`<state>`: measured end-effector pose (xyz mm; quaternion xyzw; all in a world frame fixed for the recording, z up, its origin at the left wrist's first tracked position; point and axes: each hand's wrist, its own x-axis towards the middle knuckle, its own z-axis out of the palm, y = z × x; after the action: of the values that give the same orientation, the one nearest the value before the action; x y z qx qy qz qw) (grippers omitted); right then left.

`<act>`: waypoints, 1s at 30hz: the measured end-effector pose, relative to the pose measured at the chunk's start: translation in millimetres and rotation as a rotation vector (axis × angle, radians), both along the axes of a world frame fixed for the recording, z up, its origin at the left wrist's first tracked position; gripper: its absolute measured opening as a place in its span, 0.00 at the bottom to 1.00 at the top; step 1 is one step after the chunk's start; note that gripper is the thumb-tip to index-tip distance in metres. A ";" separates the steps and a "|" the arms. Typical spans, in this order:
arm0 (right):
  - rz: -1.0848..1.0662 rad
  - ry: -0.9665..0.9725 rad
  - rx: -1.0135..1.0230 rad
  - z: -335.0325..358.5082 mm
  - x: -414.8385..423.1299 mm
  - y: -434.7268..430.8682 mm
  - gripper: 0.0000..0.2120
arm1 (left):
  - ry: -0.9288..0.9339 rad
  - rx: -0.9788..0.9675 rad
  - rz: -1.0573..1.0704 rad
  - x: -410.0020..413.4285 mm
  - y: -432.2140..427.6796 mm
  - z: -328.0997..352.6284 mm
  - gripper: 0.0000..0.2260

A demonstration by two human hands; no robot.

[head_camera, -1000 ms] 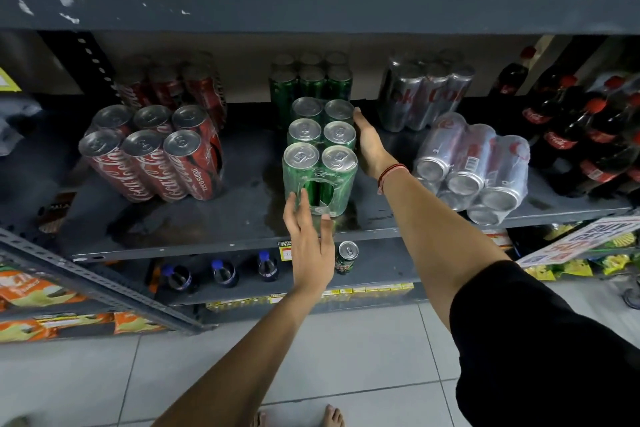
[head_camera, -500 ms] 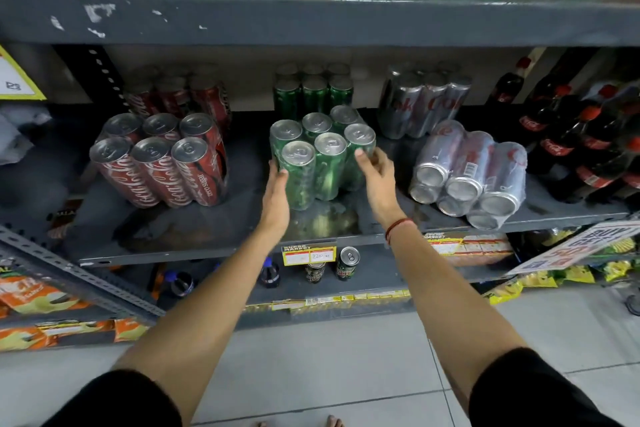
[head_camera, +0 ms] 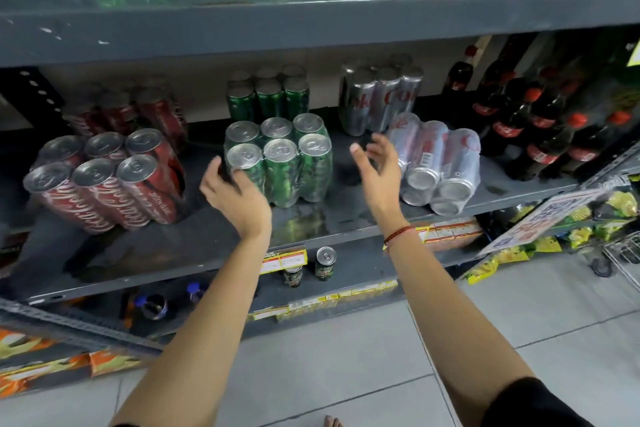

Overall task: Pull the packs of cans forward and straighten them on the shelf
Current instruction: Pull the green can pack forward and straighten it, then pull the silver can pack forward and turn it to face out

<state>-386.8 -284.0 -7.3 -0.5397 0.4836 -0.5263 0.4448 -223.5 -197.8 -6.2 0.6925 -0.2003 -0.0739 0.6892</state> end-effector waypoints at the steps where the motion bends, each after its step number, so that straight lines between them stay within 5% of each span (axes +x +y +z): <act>1: -0.051 0.009 -0.036 8.4 -13.5 -7.0 0.22 | -0.133 -0.037 -0.012 -13.5 -3.9 9.9 0.20; 6: -0.261 0.247 -0.165 33.8 -92.1 -41.1 0.20 | -0.581 -0.097 -0.290 -77.5 -51.5 43.8 0.12; 11: -0.410 0.626 0.085 17.1 -158.7 -76.8 0.29 | -0.410 0.358 -0.769 -127.3 -115.0 43.1 0.21; 16: -0.204 0.341 0.531 14.2 -174.2 -88.6 0.43 | -0.145 0.818 -1.032 -133.5 -167.4 20.2 0.39; 21: -0.254 0.229 0.510 10.6 -155.3 -92.1 0.38 | 0.160 0.736 -0.957 -131.0 -181.5 17.5 0.41; 25: -0.222 0.096 0.474 7.4 -156.4 -99.7 0.26 | 0.303 0.646 -0.884 -129.0 -173.7 15.4 0.30; 30: -0.082 0.147 0.294 15.9 -160.7 -102.8 0.21 | 0.234 0.440 -0.865 -122.6 -151.8 14.7 0.19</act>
<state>-547.5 -386.8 8.6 -0.4855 0.6084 -0.4267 0.4605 -346.1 -349.6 8.5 0.6618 -0.3701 -0.4709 0.4509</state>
